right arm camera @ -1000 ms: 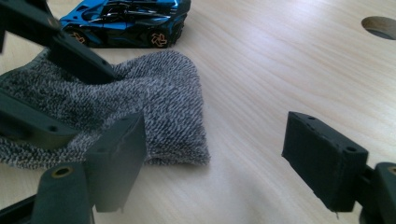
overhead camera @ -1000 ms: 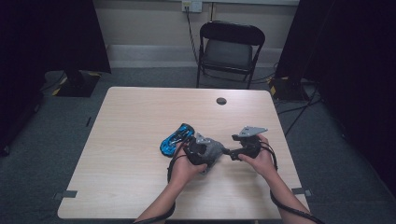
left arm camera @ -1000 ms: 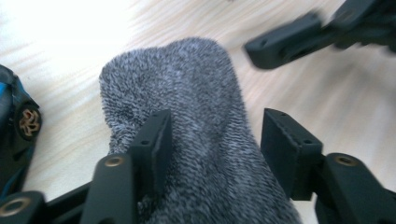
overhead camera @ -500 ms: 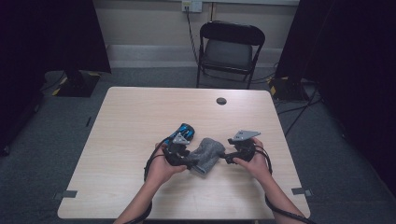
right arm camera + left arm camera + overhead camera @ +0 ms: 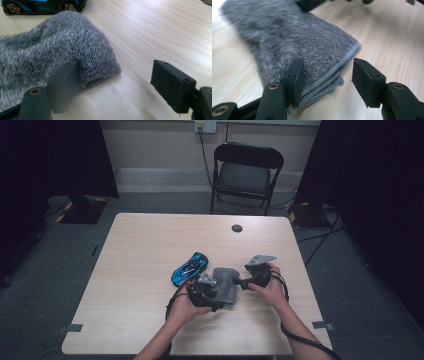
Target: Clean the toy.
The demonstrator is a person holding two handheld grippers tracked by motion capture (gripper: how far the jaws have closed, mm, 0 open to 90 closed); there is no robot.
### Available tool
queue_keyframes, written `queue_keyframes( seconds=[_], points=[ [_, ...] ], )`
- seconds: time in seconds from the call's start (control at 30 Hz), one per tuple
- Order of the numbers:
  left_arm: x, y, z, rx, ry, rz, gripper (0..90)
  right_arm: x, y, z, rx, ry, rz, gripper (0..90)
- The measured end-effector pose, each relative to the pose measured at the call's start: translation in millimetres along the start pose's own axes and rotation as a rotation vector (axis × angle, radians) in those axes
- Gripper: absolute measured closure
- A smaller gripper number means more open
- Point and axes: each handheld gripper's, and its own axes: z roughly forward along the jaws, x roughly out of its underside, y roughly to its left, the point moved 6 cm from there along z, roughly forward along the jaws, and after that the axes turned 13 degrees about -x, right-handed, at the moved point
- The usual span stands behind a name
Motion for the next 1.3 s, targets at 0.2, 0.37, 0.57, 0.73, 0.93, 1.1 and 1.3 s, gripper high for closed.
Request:
queue_keyframes(
  seconds=[0.2,0.37,0.57,0.73,0.93,1.1,1.3],
  points=[
    [-9.6,-21.9,16.0,0.056,-0.023,0.016,43.6,-3.3,-11.0,0.5,0.017,0.004,0.016,21.8],
    [-15.5,-28.1,23.2,0.064,-0.029,0.027,43.0,-9.1,-12.8,-2.8,0.019,0.000,0.016,21.4],
    [-12.2,-21.5,10.3,0.041,-0.019,0.052,40.9,-17.5,-3.0,-11.5,0.004,-0.017,0.026,22.7],
    [-9.1,-5.7,-7.6,-0.010,-0.036,0.040,38.7,-22.9,15.2,-14.4,-0.024,-0.011,0.015,24.1],
    [-4.0,16.5,-22.8,-0.067,-0.038,0.024,36.1,-25.8,40.1,-10.5,-0.080,-0.024,0.028,26.6],
    [-1.8,36.7,-31.5,-0.109,-0.046,-0.003,35.4,-24.8,54.4,-2.9,-0.108,-0.012,0.046,32.7],
    [-5.8,63.8,-39.5,-0.173,-0.058,-0.013,33.7,-10.0,53.7,4.4,-0.087,0.042,0.084,36.6]
  ],
)
